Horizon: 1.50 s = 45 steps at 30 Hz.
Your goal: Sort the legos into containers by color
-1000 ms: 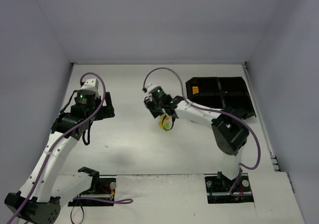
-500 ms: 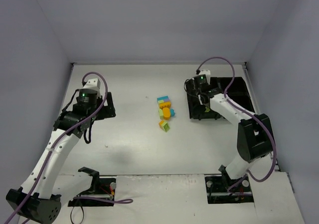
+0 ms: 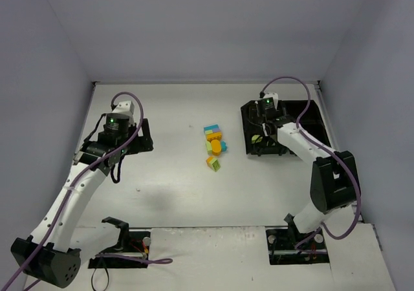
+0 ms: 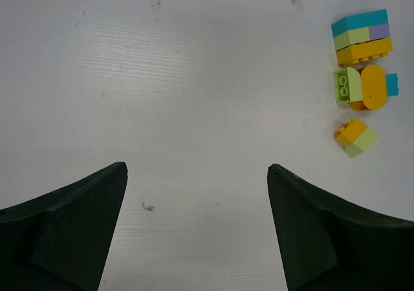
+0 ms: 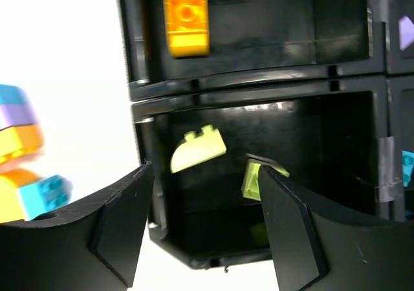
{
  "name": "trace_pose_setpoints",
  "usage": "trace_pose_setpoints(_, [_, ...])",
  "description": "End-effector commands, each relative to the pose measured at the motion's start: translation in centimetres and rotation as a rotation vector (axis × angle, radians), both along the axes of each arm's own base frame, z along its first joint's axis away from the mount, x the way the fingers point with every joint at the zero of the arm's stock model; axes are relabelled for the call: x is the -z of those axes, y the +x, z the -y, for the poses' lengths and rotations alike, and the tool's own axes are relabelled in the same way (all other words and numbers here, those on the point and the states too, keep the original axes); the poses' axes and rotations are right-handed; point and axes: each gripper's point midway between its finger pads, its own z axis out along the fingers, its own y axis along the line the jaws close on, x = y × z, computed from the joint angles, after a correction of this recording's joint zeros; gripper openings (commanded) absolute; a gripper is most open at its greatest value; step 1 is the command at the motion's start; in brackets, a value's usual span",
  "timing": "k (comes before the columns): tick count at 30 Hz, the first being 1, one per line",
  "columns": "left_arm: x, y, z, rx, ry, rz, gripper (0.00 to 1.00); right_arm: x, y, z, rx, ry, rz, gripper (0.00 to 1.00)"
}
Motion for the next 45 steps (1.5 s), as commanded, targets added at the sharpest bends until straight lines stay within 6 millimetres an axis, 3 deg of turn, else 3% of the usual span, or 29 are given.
trace_pose_setpoints(1, [-2.3, 1.6, 1.1, 0.018, -0.049, 0.082, 0.82, -3.7, 0.2, -1.3, -0.051, 0.039, 0.104, 0.63])
trace_pose_setpoints(4, [-2.3, 1.8, 1.4, 0.027, -0.057, 0.083, 0.82, -4.4, -0.7, -2.7, -0.138, 0.065, 0.13, 0.63])
trace_pose_setpoints(5, [-2.3, 1.9, 1.6, 0.033, -0.061, 0.08, 0.82, -5.5, -0.9, -4.0, -0.194, 0.081, 0.169, 0.62])
trace_pose_setpoints(9, [-2.4, 2.3, 2.0, 0.056, -0.068, 0.097, 0.82, -5.6, -4.0, -9.6, -0.481, 0.117, 0.162, 0.62])
trace_pose_setpoints(11, [-2.3, 2.5, 2.1, 0.062, -0.065, 0.103, 0.82, -4.7, -5.8, -12.4, -0.61, 0.137, 0.129, 0.63])
trace_pose_setpoints(15, [-2.1, 2.6, 3.1, 0.118, -0.088, 0.107, 0.82, -2.0, -8.8, -15.6, -0.744, 0.189, 0.035, 0.63])
trace_pose_setpoints(21, [-1.9, 2.3, 3.7, 0.203, -0.068, 0.118, 0.82, 0.7, -10.7, -18.9, -0.855, 0.19, -0.03, 0.63])
trace_pose_setpoints(28, [-1.6, 1.7, 4.3, 0.239, -0.092, 0.11, 0.82, 4.3, -10.7, -20.2, -0.874, 0.126, -0.093, 0.61])
trace_pose_setpoints(32, [-1.5, 1.5, 4.7, 0.241, -0.122, 0.104, 0.82, 4.8, -10.0, -20.2, -0.857, 0.111, -0.079, 0.56])
trace_pose_setpoints(35, [-1.3, 1.4, 4.9, 0.246, -0.135, 0.102, 0.82, 5.0, -9.7, -20.2, -0.852, 0.099, -0.073, 0.47])
trace_pose_setpoints(36, [-1.1, 1.3, 5.2, 0.257, -0.143, 0.1, 0.82, 5.1, -9.6, -20.2, -0.852, 0.098, -0.071, 0.4])
trace_pose_setpoints(38, [-1.2, 1.3, 5.6, 0.29, -0.148, 0.11, 0.82, 4.7, -9.6, -20.4, -0.858, 0.105, -0.065, 0.27])
trace_pose_setpoints(39, [-1.2, 1.0, 6.3, 0.332, -0.167, 0.11, 0.82, 4.3, -9.7, -20.5, -0.863, 0.109, -0.058, 0.15])
trace_pose_setpoints(41, [-1.3, 1.0, 6.9, 0.394, -0.168, 0.13, 0.82, 2.7, -9.7, -21.0, -0.88, 0.138, -0.035, 0.03])
trace_pose_setpoints(42, [-1.5, 0.6, 7.8, 0.452, -0.191, 0.134, 0.82, 2.1, -9.9, -21.1, -0.911, 0.132, -0.03, 0.0])
trace_pose_setpoints(45, [-2.7, -0.2, 9.4, 0.606, -0.208, 0.188, 0.82, -2.3, -10.5, -22.7, -1.011, 0.204, 0.035, 0.0])
